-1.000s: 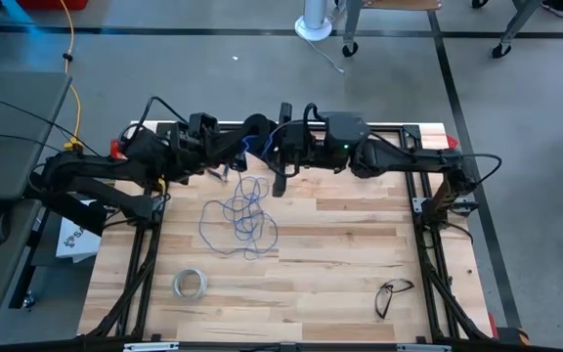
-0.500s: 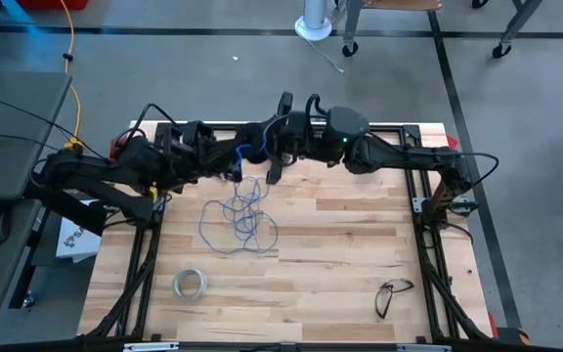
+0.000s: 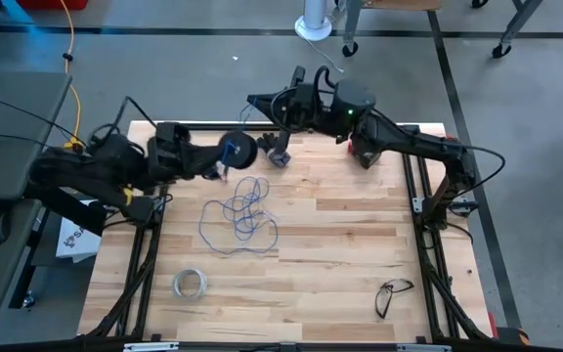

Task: Coil cords
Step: Coil the blue wire onto the black spool

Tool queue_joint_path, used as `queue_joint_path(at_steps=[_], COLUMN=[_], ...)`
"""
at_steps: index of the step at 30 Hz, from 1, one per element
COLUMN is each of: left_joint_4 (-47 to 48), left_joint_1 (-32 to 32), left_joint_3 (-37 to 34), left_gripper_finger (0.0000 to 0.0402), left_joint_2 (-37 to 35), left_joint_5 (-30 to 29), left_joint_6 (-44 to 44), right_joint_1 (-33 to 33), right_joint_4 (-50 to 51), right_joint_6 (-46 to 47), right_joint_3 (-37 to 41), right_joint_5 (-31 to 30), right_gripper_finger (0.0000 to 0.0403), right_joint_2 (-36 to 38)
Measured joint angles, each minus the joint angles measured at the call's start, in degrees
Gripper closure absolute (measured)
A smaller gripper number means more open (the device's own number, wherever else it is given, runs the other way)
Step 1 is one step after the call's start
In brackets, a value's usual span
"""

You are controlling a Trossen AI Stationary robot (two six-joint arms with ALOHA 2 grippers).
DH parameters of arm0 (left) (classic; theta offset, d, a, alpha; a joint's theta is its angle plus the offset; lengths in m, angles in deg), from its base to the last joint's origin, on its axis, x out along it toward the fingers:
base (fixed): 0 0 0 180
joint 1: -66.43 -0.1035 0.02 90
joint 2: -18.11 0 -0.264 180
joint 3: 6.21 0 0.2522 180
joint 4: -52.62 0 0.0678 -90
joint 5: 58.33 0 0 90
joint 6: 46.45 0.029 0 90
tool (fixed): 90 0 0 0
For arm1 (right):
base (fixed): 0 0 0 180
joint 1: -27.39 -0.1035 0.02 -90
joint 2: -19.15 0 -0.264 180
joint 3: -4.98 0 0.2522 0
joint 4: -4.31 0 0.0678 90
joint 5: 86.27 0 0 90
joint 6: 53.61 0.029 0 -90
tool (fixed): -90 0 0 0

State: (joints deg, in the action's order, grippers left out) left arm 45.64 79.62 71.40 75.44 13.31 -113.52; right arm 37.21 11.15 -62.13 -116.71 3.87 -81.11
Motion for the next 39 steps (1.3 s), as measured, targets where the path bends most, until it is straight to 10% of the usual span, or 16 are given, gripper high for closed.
queue_joint_path(at_steps=[22, 39], left_joint_4=[11.85, -7.65], left_joint_1=[-9.19, -19.62], left_joint_3=[-0.08, -0.06], left_gripper_finger=[0.0401, 0.0401], left_joint_2=[-9.3, -1.09], left_joint_5=[-16.35, -0.25], left_joint_6=[33.6, 47.64], right_joint_1=[0.67, -0.95], right_joint_4=[11.29, 12.31], right_joint_6=[1.1, 5.51], right_joint_3=[0.08, -0.01], right_joint_5=[3.18, 3.98], right_gripper_finger=[0.0403, 0.0403], right_joint_2=[4.36, 4.03])
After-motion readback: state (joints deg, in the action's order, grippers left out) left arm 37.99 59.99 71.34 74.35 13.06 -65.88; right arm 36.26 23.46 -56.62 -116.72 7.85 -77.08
